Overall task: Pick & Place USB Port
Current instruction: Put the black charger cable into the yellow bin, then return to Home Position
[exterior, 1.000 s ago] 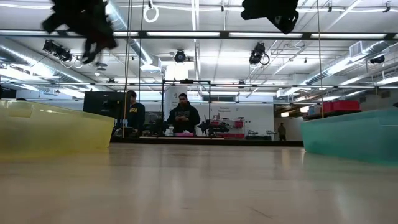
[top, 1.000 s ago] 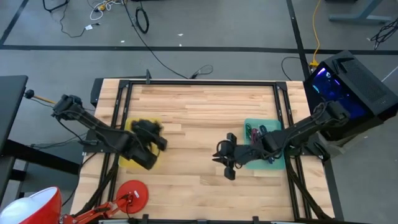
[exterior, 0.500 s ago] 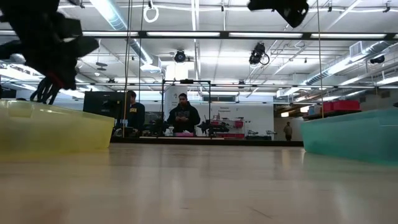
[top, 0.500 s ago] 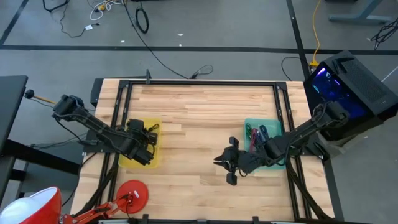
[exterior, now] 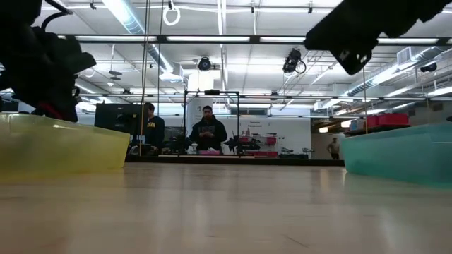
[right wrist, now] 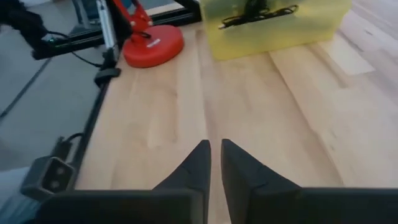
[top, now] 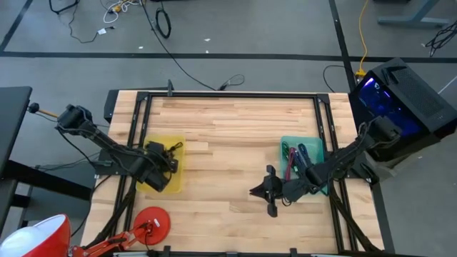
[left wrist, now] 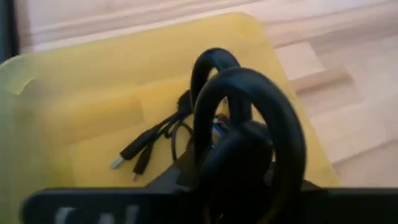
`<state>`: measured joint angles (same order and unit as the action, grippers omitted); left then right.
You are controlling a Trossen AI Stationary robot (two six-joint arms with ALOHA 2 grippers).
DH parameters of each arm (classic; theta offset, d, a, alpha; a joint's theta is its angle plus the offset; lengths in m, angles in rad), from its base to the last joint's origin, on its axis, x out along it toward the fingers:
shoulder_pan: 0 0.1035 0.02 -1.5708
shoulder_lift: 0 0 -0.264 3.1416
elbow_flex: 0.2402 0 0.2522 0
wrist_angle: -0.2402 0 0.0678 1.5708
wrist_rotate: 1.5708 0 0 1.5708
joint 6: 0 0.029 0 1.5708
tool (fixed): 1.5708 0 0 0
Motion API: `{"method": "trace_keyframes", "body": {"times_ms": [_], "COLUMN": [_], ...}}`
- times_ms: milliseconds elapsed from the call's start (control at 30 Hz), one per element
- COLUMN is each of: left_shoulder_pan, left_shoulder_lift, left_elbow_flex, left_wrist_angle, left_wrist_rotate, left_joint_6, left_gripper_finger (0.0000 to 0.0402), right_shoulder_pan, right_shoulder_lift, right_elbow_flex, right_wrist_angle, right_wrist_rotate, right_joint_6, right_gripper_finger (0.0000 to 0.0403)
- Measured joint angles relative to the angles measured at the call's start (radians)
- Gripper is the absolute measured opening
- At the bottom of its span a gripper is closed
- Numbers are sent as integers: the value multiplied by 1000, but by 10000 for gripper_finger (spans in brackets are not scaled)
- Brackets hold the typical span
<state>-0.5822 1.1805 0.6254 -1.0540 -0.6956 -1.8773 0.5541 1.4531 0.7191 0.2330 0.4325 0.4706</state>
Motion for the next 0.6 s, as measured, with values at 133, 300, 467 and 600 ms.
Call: {"method": "trace_keyframes", "body": {"times_ms": [133,300,467,600], "left_shoulder_pan": [-7,-4,-49,-133], "left_shoulder_lift": [1,-6,-20,-24], "left_elbow_flex": [1,1,1,1], "left_wrist_angle": [57,57,59,59], "left_wrist_rotate": [-80,-113,-167,-367], "left_joint_6": [79,78,107,100], "left_gripper_finger": [165,266,302,305], "right_shoulder_pan": [-28,-59,-70,-80], "right_shoulder_lift": [-14,-59,-142,-238], "right_elbow_flex": [-45,-130,-273,-454], "right_wrist_angle": [52,183,290,536], "right_wrist_rotate": [5,13,28,65], "right_joint_6": [-36,-65,-85,-87], "right_gripper_finger": [36,36,36,36]}}
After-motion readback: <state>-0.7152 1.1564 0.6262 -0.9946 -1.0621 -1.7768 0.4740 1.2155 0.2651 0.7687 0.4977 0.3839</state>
